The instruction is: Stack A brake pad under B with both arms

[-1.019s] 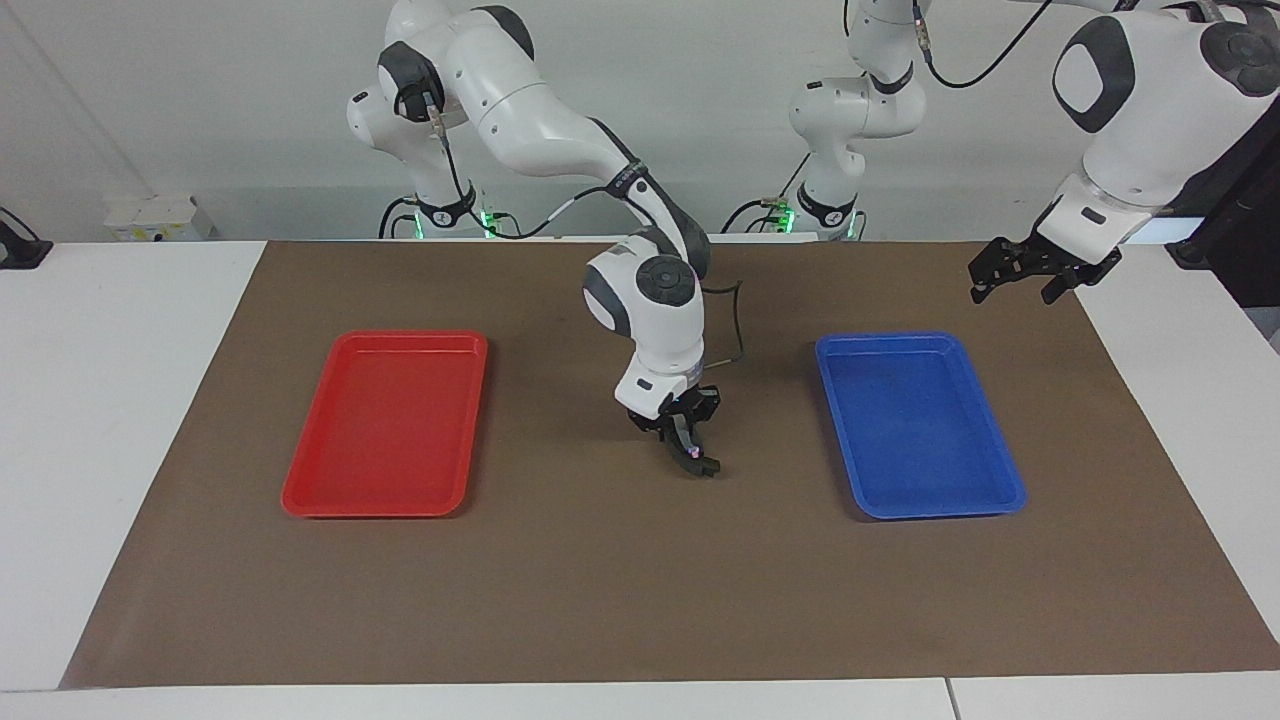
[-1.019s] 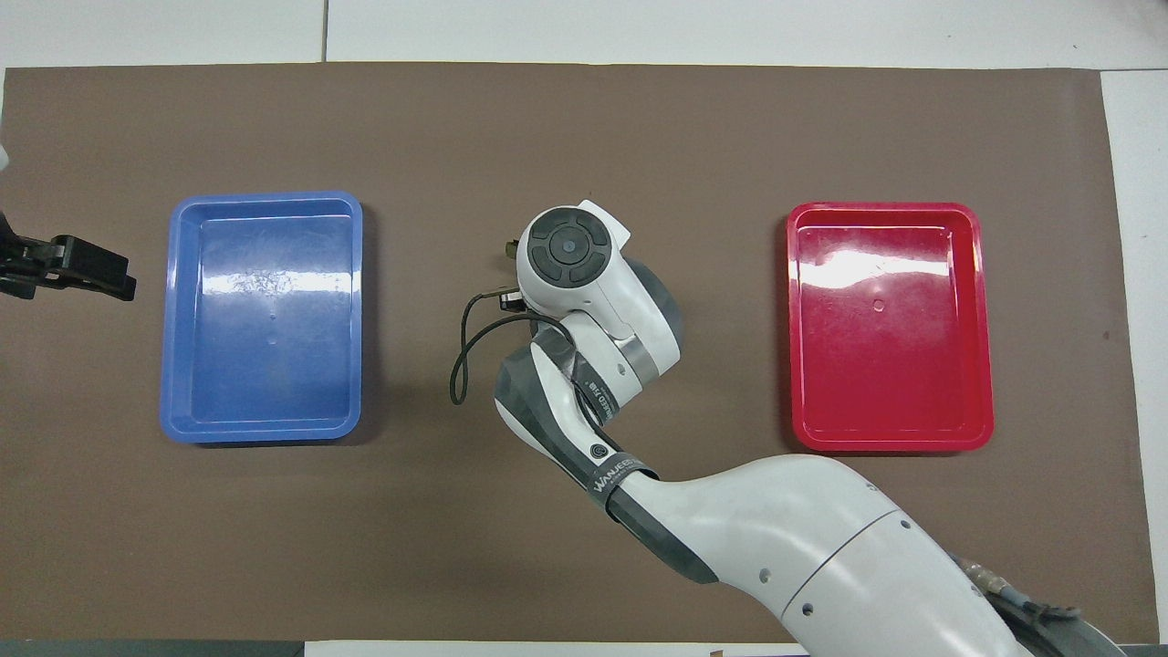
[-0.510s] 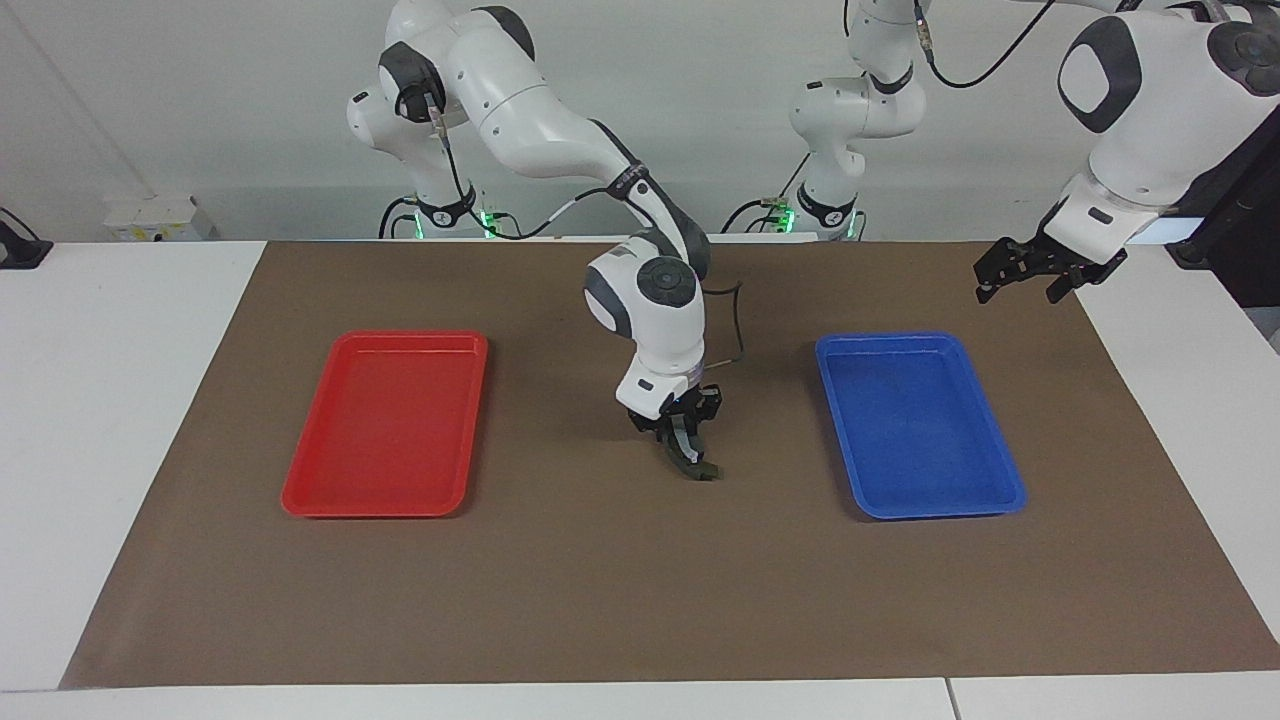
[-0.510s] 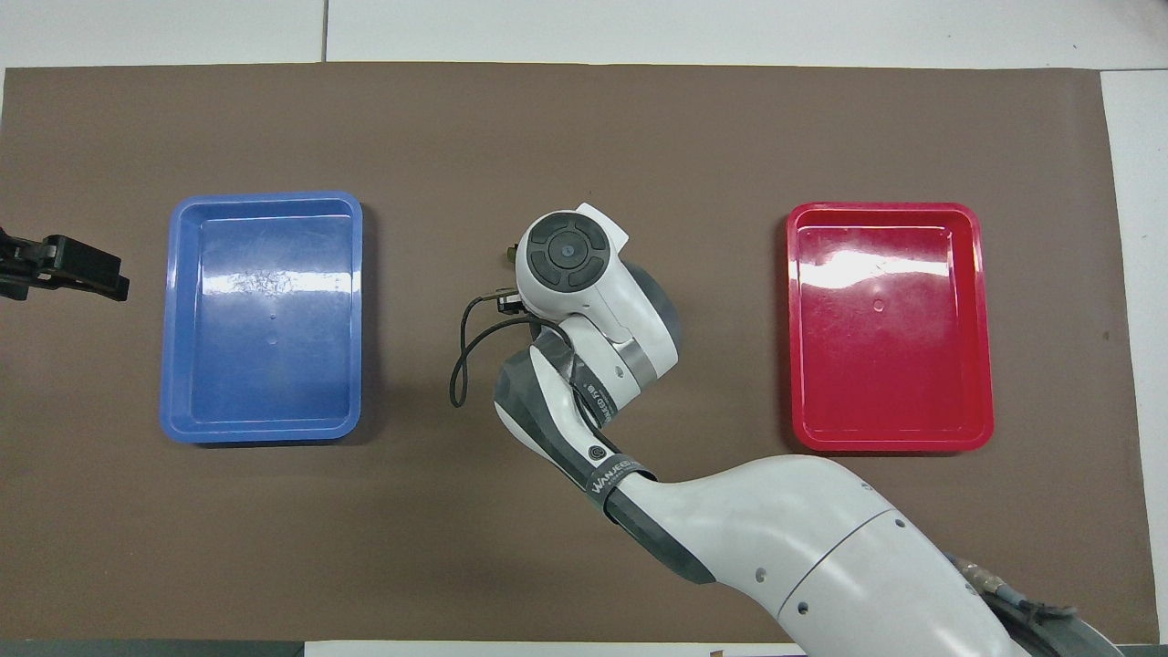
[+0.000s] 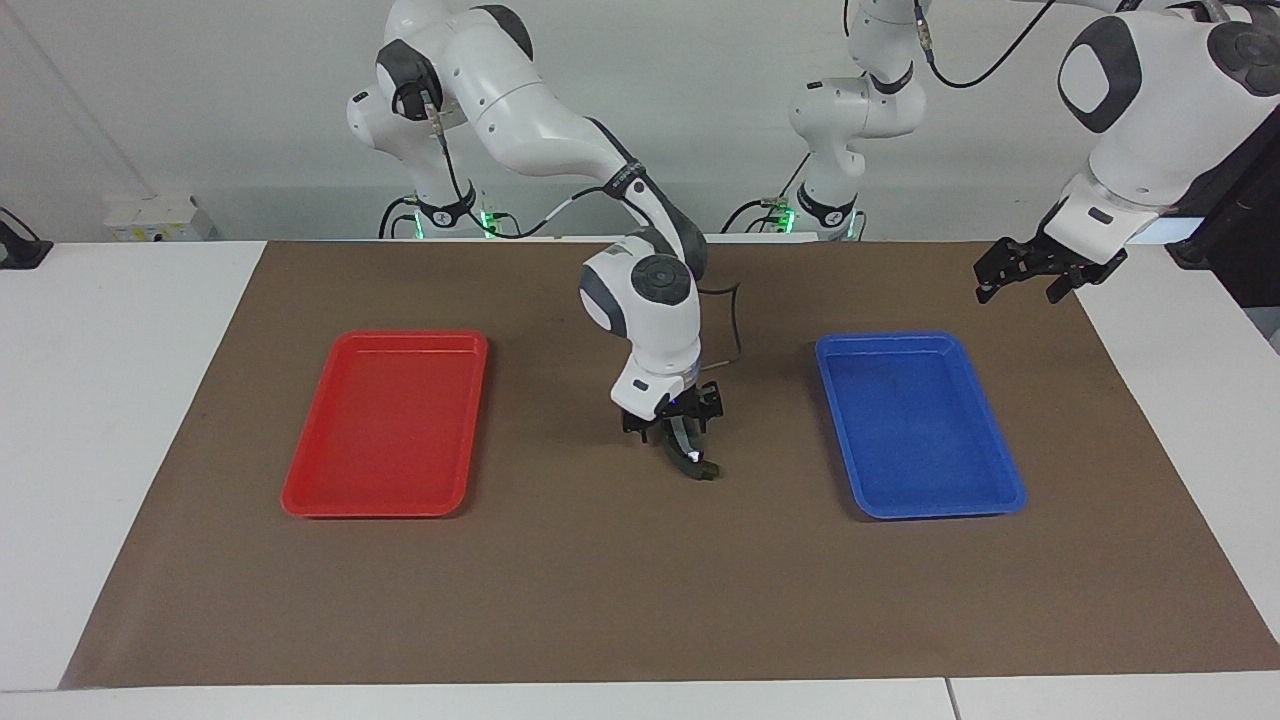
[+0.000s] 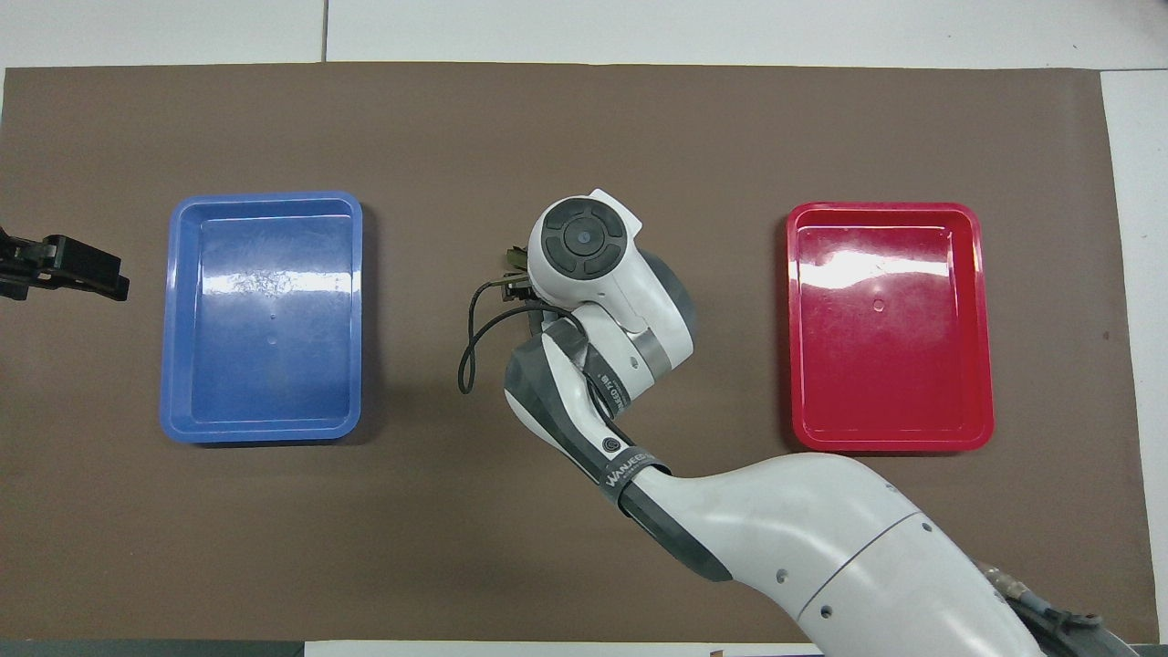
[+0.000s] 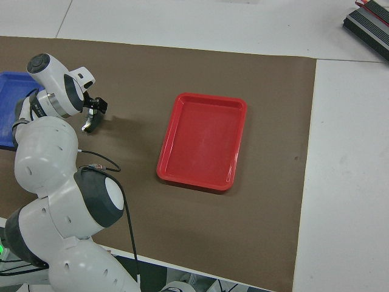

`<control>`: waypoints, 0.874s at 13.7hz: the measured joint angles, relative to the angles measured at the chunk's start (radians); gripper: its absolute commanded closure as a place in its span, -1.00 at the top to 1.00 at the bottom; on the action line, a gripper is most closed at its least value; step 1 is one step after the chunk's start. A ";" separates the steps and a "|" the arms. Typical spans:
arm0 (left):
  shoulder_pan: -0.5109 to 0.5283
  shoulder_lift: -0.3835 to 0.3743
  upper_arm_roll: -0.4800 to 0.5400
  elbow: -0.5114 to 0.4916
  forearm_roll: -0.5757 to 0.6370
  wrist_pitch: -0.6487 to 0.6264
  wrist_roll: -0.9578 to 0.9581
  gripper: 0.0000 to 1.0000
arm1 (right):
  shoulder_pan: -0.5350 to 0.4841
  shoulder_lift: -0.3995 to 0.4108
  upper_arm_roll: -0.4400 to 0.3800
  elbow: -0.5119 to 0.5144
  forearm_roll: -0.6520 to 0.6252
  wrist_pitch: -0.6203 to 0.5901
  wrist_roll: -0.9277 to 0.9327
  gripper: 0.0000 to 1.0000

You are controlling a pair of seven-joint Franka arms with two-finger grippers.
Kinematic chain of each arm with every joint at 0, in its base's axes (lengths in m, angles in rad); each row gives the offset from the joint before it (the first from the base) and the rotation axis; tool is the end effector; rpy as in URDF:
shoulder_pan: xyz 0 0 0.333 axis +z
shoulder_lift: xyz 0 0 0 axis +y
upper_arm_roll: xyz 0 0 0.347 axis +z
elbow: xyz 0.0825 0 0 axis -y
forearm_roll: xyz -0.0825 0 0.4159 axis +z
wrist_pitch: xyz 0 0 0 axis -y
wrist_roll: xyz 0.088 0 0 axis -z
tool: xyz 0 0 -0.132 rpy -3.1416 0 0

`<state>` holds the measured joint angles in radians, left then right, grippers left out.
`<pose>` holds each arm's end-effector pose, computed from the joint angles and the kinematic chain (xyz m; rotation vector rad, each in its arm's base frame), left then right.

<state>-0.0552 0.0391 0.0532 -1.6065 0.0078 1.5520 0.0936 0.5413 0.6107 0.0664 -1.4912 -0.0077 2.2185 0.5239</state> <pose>0.5922 -0.0007 0.5881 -3.1290 0.1499 0.1472 0.6369 0.4323 0.3104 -3.0476 -0.1126 -0.1266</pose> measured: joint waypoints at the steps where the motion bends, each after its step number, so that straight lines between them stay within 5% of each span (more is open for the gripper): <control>1: 0.000 0.000 0.000 0.000 0.000 0.000 0.000 0.99 | -0.025 -0.030 -0.002 0.002 -0.001 -0.022 0.000 0.99; 6: 0.000 0.000 0.000 0.000 0.000 0.000 0.000 0.99 | -0.228 -0.230 -0.006 0.001 -0.036 -0.218 -0.002 0.99; 12: 0.000 0.000 0.000 0.000 0.000 0.000 0.000 0.99 | -0.419 -0.351 -0.006 -0.001 -0.097 -0.381 -0.106 0.99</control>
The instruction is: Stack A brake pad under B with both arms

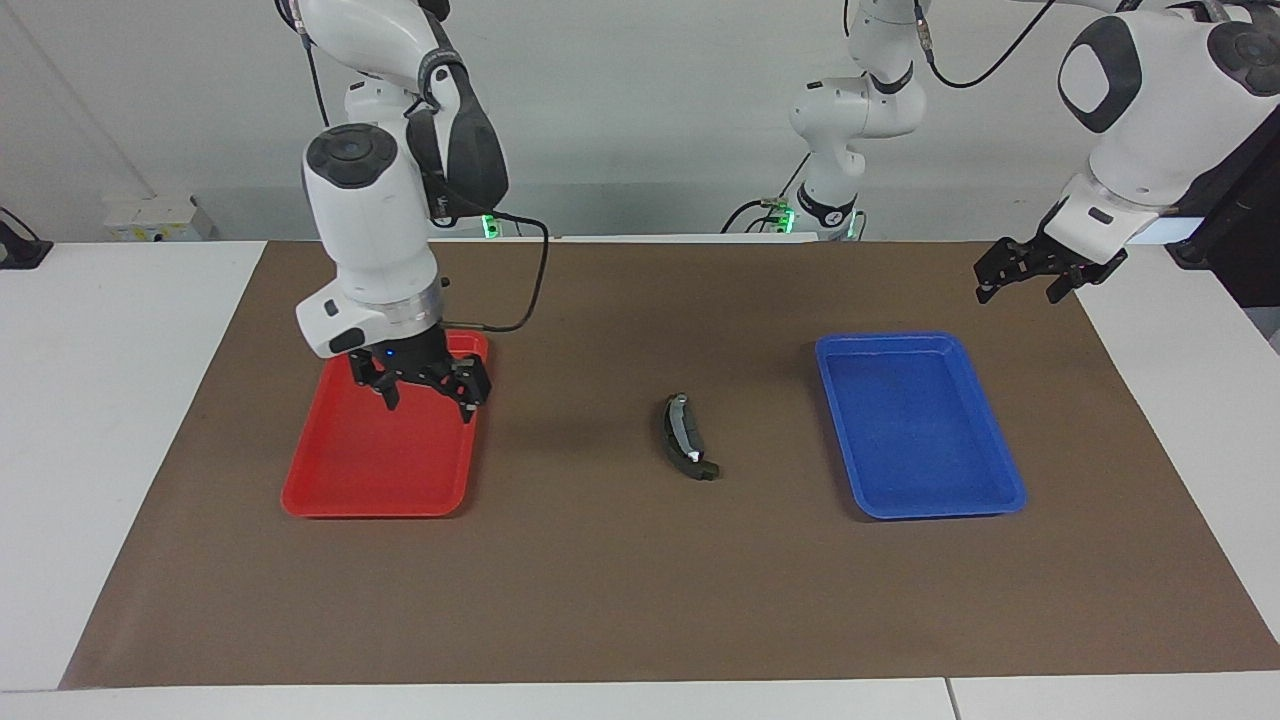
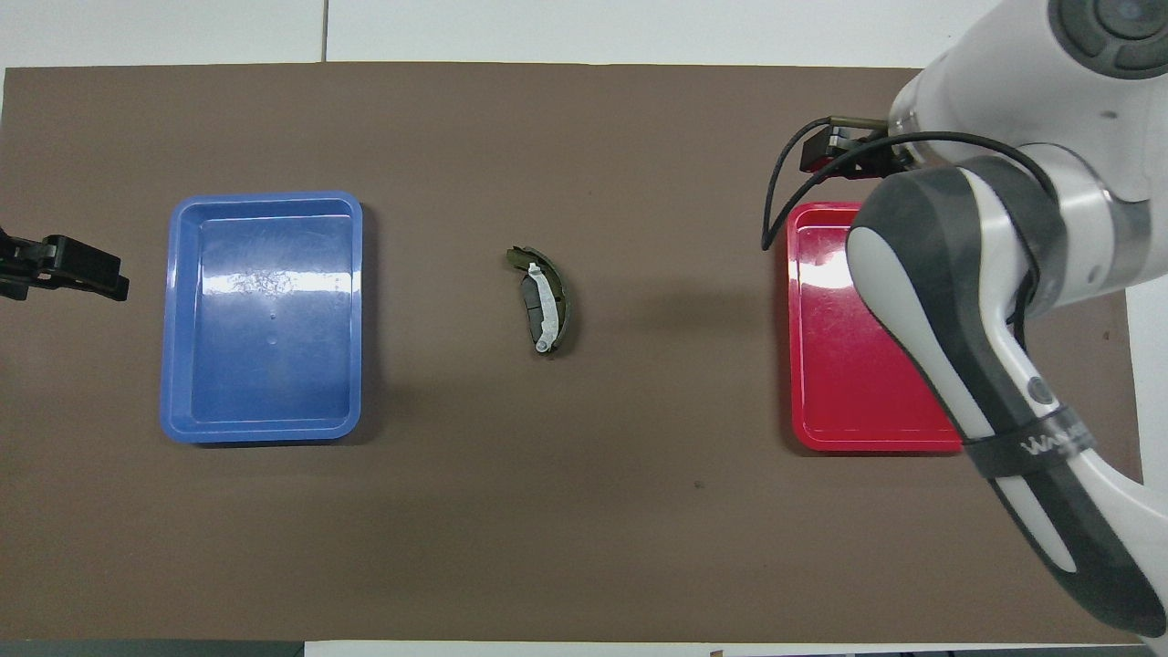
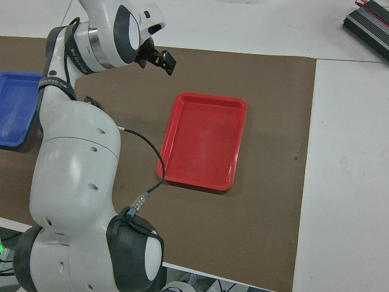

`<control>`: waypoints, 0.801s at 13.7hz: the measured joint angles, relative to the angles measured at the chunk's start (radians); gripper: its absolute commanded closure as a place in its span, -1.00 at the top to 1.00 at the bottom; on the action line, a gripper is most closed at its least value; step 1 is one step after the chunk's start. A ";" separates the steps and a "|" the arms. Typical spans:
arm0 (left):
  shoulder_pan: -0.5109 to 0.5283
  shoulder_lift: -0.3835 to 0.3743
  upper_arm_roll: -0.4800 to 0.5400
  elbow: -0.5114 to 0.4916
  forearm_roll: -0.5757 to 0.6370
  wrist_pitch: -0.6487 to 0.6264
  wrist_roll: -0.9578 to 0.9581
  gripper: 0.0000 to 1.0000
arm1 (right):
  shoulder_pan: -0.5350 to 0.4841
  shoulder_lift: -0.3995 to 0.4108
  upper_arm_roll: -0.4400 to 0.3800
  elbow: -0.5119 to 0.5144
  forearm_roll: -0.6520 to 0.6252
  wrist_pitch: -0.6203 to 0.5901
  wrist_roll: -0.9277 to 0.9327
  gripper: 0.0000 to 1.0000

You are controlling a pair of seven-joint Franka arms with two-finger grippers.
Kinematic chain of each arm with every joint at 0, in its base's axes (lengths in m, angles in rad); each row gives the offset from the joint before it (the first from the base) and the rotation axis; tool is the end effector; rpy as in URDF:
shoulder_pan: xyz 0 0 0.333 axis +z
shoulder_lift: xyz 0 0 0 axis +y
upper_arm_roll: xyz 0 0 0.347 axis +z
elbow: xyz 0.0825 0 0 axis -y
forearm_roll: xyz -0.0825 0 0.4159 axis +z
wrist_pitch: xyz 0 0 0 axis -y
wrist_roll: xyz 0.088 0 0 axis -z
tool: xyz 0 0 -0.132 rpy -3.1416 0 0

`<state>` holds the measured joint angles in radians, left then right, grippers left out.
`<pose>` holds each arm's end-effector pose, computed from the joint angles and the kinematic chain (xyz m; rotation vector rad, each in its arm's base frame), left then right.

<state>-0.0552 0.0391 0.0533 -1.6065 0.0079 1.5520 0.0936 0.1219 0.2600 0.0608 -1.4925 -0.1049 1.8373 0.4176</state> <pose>0.5922 -0.0006 0.5881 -3.1289 0.1498 0.1472 0.6830 0.1105 0.5297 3.0618 -0.3293 0.1651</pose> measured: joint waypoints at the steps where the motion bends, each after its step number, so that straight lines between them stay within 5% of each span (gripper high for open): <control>1: 0.000 0.000 0.000 0.000 0.000 0.000 0.000 0.99 | -0.030 -0.024 0.000 0.000 0.000 -0.042 -0.033 0.99; 6: 0.000 0.000 0.000 0.000 0.000 0.000 0.000 0.99 | -0.155 -0.164 0.000 -0.001 0.000 -0.252 -0.206 0.99; 11: 0.000 0.000 0.000 0.000 0.000 0.000 0.000 0.99 | -0.158 -0.275 -0.032 -0.077 0.004 -0.359 -0.215 0.99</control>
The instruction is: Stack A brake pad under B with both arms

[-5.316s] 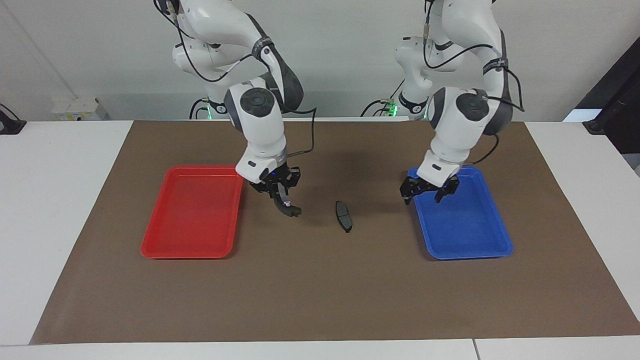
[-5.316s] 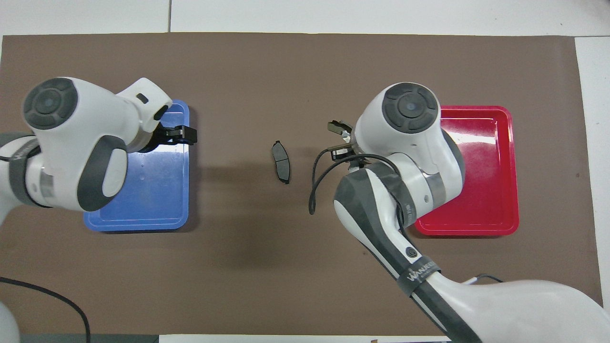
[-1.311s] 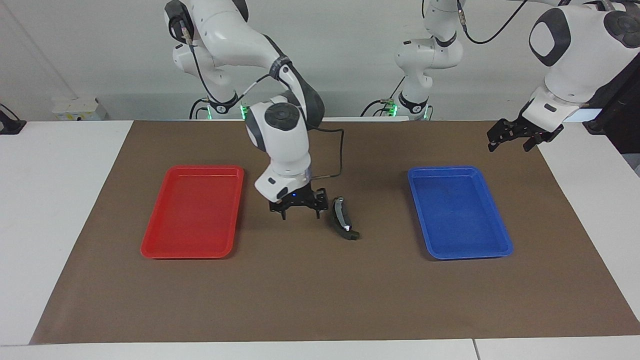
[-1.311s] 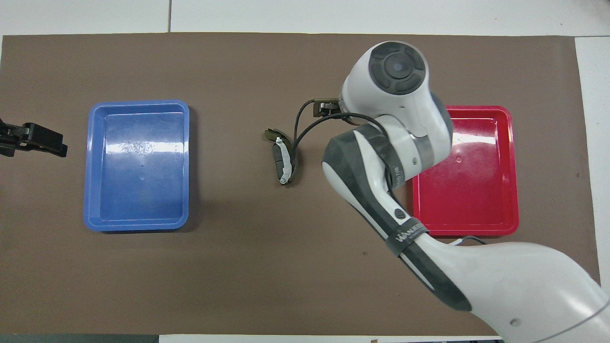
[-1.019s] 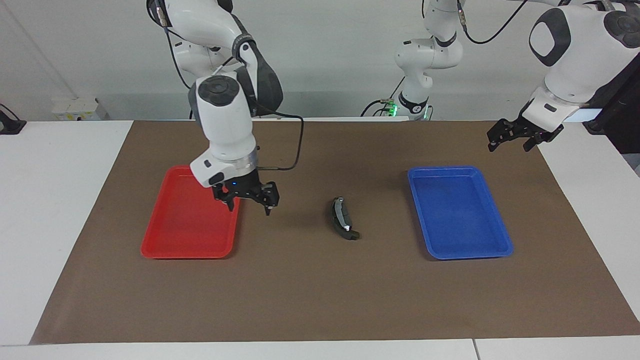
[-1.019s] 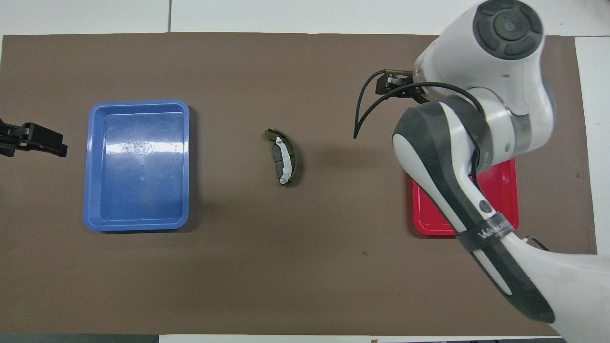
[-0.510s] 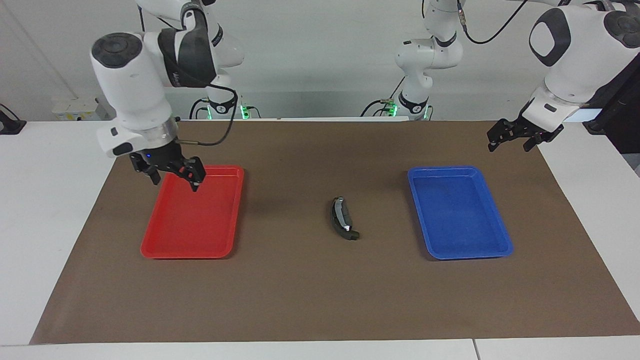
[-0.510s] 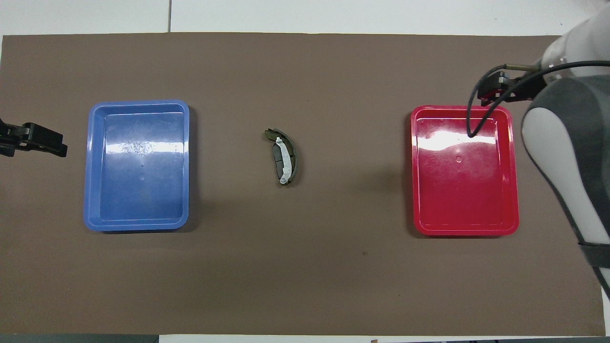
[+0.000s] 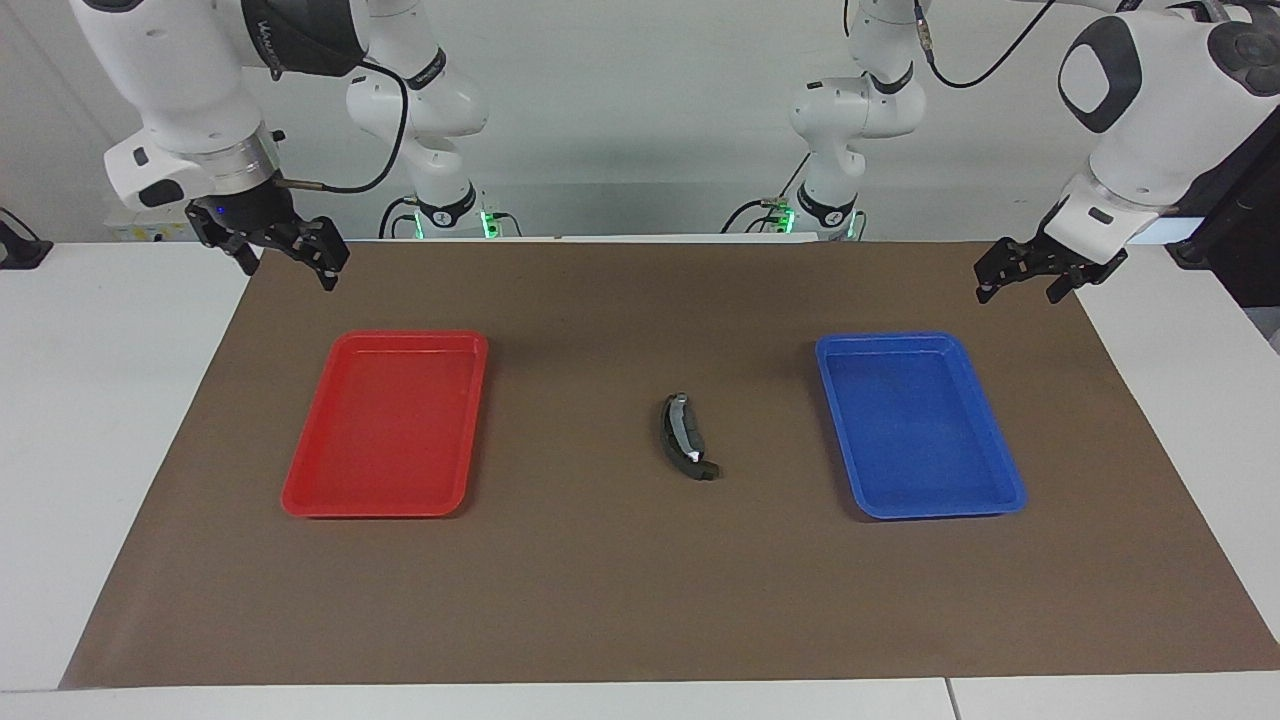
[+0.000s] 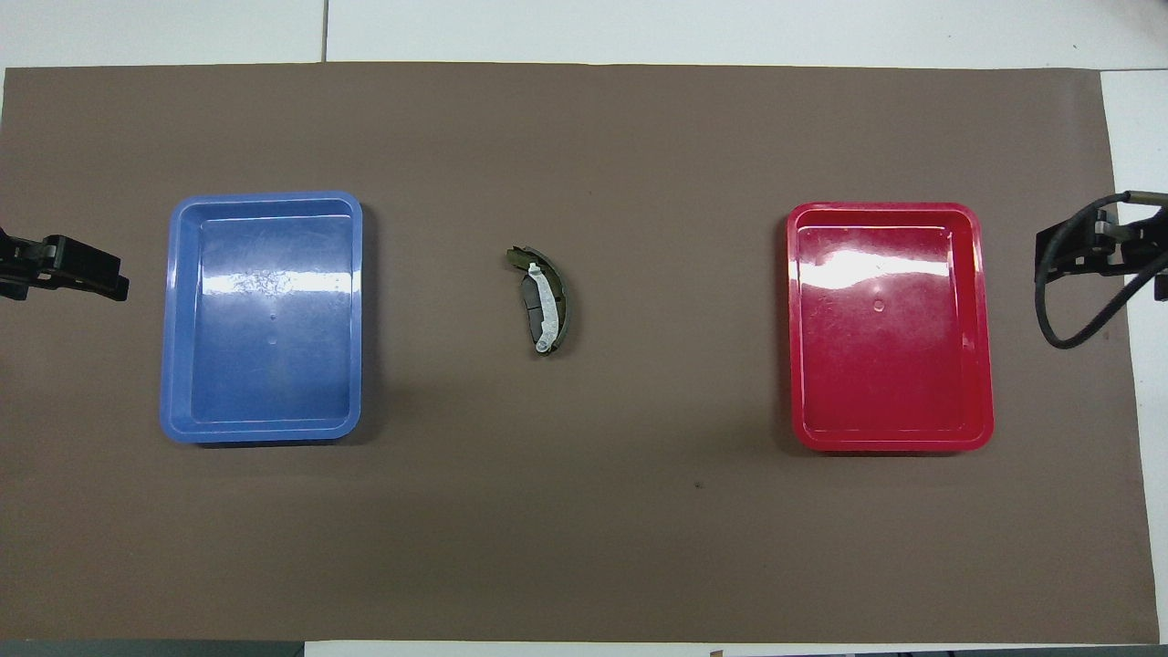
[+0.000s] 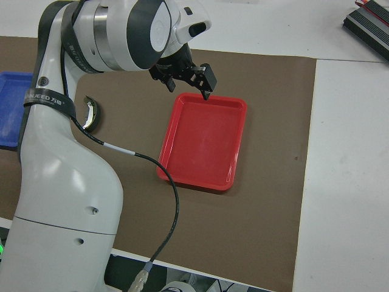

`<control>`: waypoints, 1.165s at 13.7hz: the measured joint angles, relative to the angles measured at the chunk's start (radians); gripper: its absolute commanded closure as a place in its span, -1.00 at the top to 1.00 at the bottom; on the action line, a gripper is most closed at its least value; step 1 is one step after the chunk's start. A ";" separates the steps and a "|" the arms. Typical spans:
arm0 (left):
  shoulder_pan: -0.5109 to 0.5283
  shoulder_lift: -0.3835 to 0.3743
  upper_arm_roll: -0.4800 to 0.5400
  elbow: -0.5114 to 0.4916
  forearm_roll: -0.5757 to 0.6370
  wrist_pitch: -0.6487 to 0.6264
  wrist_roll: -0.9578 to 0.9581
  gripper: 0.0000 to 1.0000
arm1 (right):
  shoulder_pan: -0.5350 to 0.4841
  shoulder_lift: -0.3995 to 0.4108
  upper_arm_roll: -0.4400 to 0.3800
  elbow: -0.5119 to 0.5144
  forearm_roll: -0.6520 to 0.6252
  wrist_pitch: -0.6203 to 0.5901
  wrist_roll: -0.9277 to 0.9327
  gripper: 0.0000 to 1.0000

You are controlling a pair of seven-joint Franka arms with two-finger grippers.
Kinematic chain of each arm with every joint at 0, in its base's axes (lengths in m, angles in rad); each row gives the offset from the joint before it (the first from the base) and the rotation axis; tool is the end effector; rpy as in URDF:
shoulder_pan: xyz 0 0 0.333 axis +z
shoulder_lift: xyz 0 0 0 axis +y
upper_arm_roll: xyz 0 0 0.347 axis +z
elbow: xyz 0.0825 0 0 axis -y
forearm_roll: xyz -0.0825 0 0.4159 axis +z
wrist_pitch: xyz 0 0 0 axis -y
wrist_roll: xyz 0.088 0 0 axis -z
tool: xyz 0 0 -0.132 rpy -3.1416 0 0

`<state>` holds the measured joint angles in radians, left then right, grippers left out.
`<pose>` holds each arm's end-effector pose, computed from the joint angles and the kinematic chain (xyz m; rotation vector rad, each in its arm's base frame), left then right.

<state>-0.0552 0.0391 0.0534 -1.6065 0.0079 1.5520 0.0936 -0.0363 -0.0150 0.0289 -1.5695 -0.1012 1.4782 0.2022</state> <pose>0.5922 -0.0006 0.5881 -3.1289 0.1496 0.1472 0.5693 -0.0182 0.6329 3.0140 -0.3255 -0.1002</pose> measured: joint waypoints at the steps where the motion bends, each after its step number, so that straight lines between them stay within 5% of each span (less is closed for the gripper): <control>1: 0.000 0.000 0.000 0.000 0.000 0.000 0.000 0.99 | 0.017 -0.013 -0.025 -0.020 0.001 0.000 -0.009 0.99; 4: 0.000 0.000 0.000 0.000 0.000 0.000 0.000 0.99 | 0.054 -0.020 -0.077 -0.037 0.004 0.019 -0.040 0.99; 16: 0.000 0.000 0.000 0.000 0.000 0.000 0.000 0.99 | 0.060 -0.021 -0.080 -0.019 0.071 0.017 -0.042 0.99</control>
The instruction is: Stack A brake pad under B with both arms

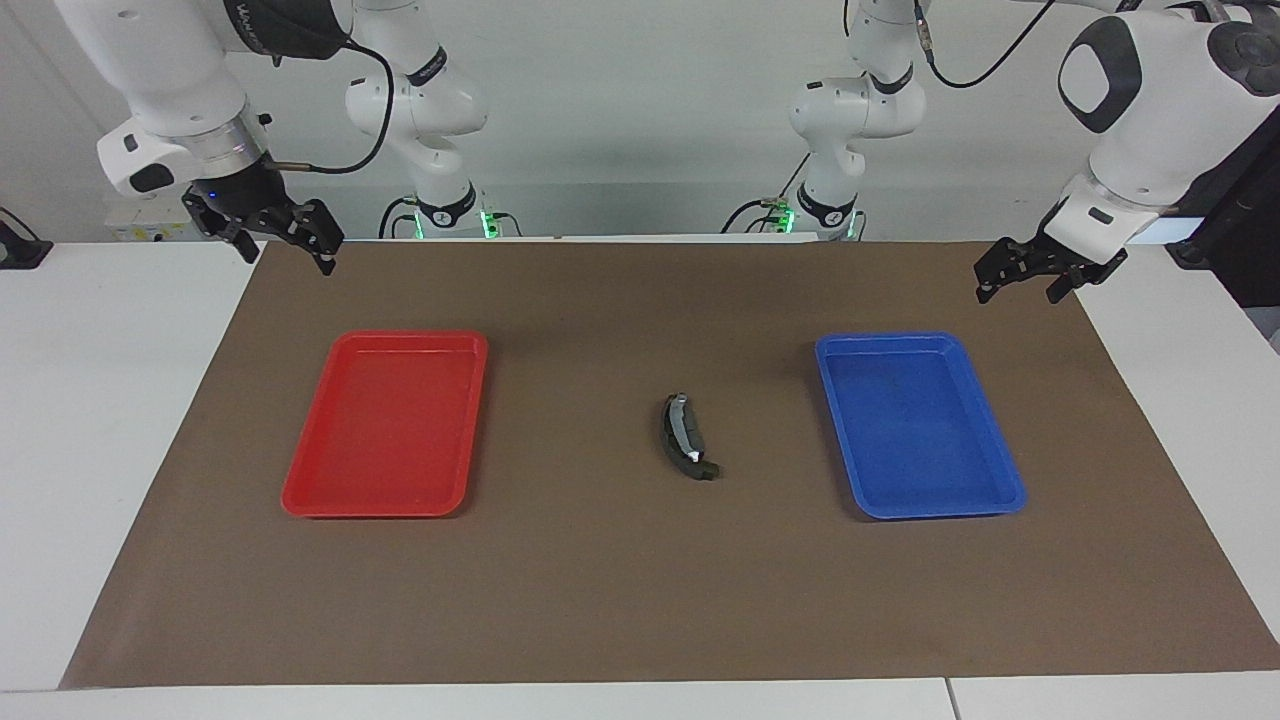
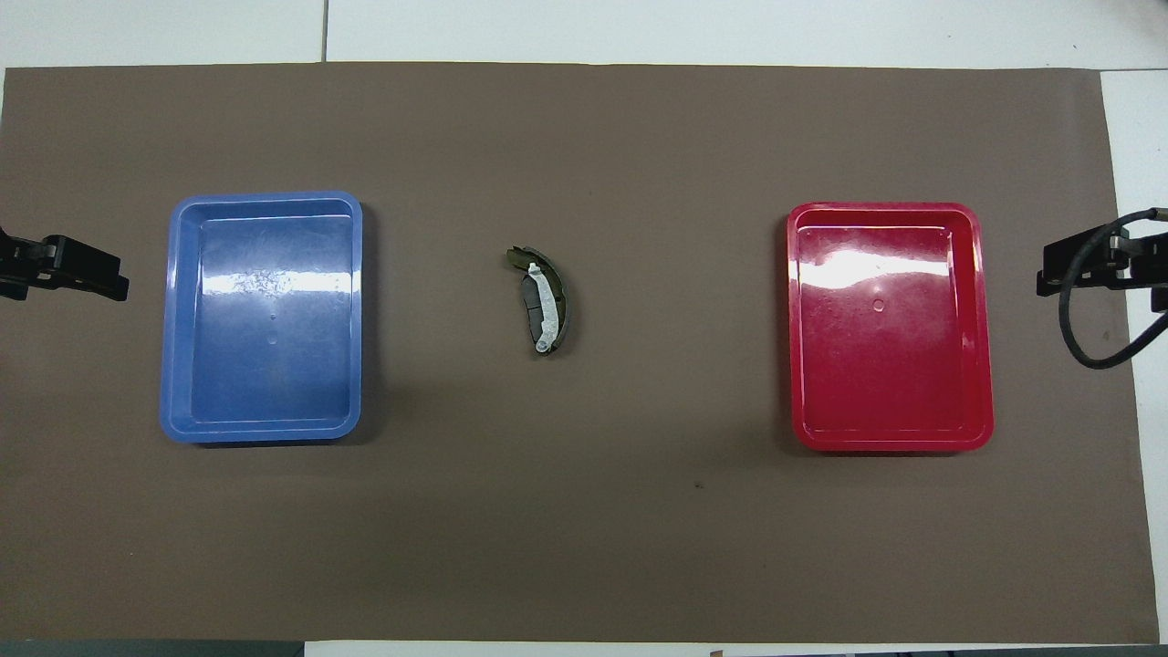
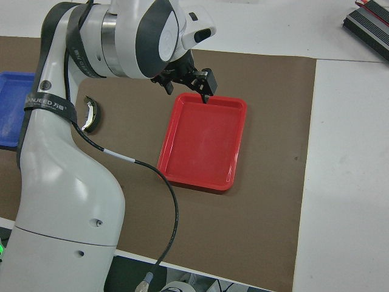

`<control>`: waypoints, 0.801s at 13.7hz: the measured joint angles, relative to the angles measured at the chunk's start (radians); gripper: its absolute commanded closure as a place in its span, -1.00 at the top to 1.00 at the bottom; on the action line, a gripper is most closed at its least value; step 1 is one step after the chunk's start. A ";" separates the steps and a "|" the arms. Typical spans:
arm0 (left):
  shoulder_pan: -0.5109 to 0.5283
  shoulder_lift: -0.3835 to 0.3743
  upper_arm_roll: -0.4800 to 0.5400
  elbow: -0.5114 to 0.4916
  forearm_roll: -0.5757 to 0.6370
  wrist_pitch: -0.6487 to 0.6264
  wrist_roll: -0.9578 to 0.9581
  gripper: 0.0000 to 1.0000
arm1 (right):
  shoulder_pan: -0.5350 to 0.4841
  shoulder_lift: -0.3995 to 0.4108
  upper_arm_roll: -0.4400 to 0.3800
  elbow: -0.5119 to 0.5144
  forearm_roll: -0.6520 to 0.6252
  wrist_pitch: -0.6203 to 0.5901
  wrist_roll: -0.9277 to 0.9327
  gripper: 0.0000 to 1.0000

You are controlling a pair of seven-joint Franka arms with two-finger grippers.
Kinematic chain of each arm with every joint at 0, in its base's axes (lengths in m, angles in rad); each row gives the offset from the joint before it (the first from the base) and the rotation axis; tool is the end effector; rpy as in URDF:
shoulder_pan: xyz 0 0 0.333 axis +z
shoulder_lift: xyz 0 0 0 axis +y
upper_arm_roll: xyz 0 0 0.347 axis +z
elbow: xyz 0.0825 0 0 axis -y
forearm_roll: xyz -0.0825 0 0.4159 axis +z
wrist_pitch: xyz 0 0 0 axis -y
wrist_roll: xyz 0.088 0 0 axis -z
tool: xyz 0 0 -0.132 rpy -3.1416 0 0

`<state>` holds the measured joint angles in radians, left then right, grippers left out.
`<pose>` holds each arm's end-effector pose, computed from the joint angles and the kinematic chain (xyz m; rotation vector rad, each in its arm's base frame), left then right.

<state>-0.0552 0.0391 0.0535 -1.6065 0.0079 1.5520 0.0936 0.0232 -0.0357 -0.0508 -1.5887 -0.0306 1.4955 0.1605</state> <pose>0.5922 -0.0005 0.5881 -3.1289 0.1495 0.1472 0.5644 -0.0203 0.6358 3.0939 -0.2939 -0.0863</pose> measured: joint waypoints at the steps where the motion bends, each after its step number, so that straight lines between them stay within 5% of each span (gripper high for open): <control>1: 0.000 0.000 0.000 0.000 0.000 0.000 0.000 0.99 | 0.000 0.000 0.000 0.007 0.009 -0.004 0.000 0.99; 11: 0.000 0.000 0.000 0.000 0.000 0.000 0.000 0.99 | 0.003 0.001 0.000 0.025 0.007 -0.022 0.000 0.99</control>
<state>-0.0552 0.0391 0.0535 -1.6065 0.0079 1.5520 0.0936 0.0261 -0.0351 -0.0508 -1.5633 -0.0231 1.4734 0.1601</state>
